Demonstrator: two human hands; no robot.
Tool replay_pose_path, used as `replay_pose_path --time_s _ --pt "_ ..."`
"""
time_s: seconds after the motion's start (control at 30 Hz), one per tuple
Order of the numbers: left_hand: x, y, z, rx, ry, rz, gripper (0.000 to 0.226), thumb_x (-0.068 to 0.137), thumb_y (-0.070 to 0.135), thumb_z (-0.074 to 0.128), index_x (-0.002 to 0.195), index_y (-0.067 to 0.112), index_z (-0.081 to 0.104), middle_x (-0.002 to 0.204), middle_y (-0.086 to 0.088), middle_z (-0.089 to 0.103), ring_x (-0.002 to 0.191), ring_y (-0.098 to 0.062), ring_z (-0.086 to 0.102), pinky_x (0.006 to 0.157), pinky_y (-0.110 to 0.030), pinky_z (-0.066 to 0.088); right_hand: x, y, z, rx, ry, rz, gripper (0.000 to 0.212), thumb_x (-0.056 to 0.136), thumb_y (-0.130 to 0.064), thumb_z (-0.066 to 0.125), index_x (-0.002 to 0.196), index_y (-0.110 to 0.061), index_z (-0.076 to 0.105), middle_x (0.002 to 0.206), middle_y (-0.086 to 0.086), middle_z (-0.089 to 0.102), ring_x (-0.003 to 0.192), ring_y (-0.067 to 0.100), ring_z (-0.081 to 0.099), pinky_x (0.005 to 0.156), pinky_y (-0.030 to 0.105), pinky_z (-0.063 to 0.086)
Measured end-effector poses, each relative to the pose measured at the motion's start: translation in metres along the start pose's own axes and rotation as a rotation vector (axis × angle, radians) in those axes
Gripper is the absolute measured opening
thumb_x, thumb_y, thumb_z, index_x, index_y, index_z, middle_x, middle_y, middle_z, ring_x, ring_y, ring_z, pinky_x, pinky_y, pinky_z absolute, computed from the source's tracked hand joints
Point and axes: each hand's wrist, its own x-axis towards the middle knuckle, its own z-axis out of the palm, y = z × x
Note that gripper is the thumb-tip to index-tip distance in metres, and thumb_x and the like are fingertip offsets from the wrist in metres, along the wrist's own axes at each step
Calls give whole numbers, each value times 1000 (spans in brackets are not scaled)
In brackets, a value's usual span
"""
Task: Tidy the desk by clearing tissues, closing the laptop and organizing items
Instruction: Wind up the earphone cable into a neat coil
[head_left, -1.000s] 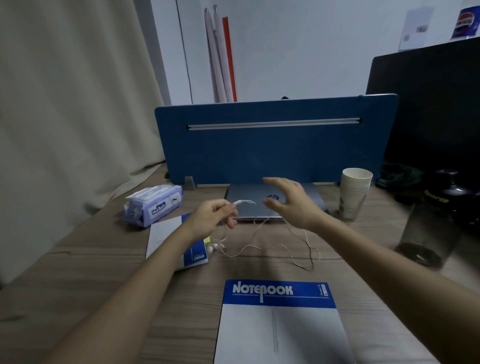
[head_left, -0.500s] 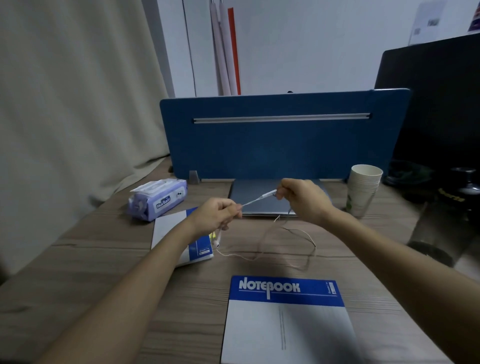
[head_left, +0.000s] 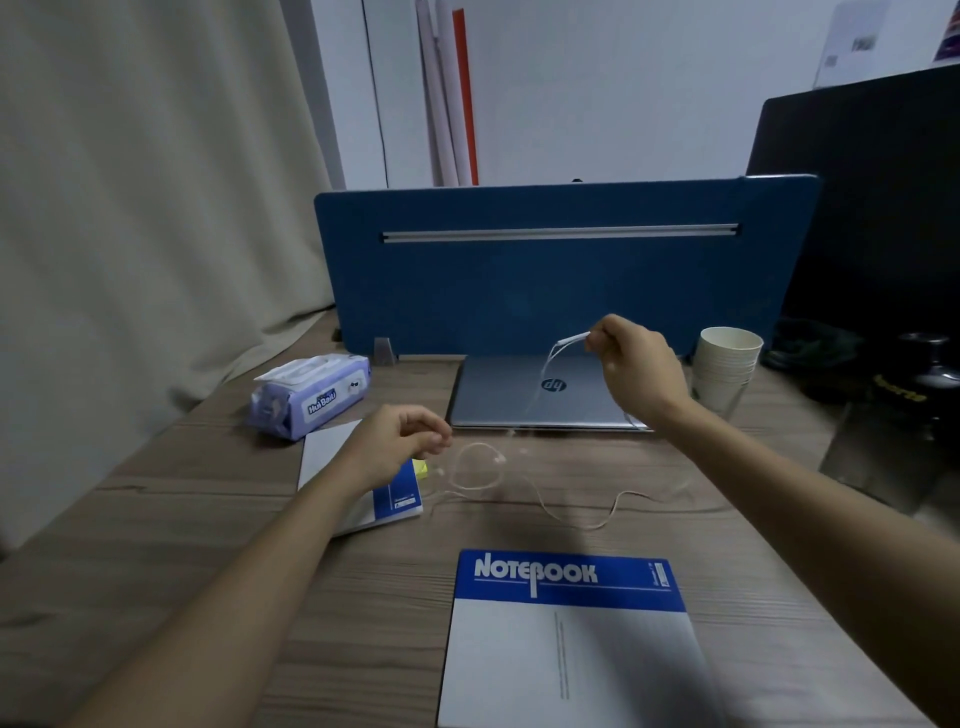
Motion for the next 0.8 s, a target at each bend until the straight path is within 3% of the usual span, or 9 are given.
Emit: replay_pose_path --time_s 0.1,0.17,0.37,0.47,0.57,0.63,0.7,0.8 --pt "-1 -6 -2 9 -26 -44 17 93 6 62 96 20 71 91 3 77 87 -13 72 72 -19 55 0 2 -1 54 9 15 23 99 -22 44 79 -29 54 67 -13 54 64 22 50 53 31 31" --pt "-1 -8 1 15 -29 -41 16 95 12 60 99 24 71 95 7 76 89 -11 70 72 -18 52 -1 2 -1 81 3 14 23 99 -22 45 79 -28 55 67 -14 55 65 21 52 57 33 36" --pt "8 5 24 28 -103 16 21 94 31 61 114 39 61 118 15 67 110 -3 63 83 -23 52 0 -5 -8 172 -38 3 24 99 -21 45 80 -22 59 69 -8 62 69 21 57 65 36 45" --pt "16 17 38 -56 -105 44 43 89 36 67 130 34 51 134 11 58 125 -8 53 104 -36 47 0 -10 -12 242 -62 -15 24 99 -17 46 81 -19 61 68 -7 64 67 15 57 60 24 43" --pt "20 32 49 -91 -112 69 75 73 55 74 138 34 44 141 13 52 131 -8 46 107 -35 40 -3 -17 -13 291 -102 -50 23 99 -14 47 82 -14 63 68 -3 65 64 7 56 55 10 37" --pt "20 40 56 -152 -163 77 72 72 55 75 135 31 49 136 13 57 129 -7 50 104 -30 43 -5 -20 -13 324 -116 -70 23 99 -12 48 83 -12 64 68 -2 65 63 5 55 56 10 37" --pt "18 47 61 -221 -225 79 51 82 45 70 127 24 57 123 7 68 119 -7 60 98 -23 48 -7 -23 -12 342 -137 -91 22 99 -10 48 84 -10 64 68 -2 65 60 1 53 56 11 38" --pt "12 55 68 -225 -274 84 27 96 34 56 106 11 67 87 -2 74 93 -14 70 89 -24 52 -7 -23 -13 336 -141 -105 22 99 -10 48 82 -10 63 68 -2 64 55 -3 50 54 11 35"
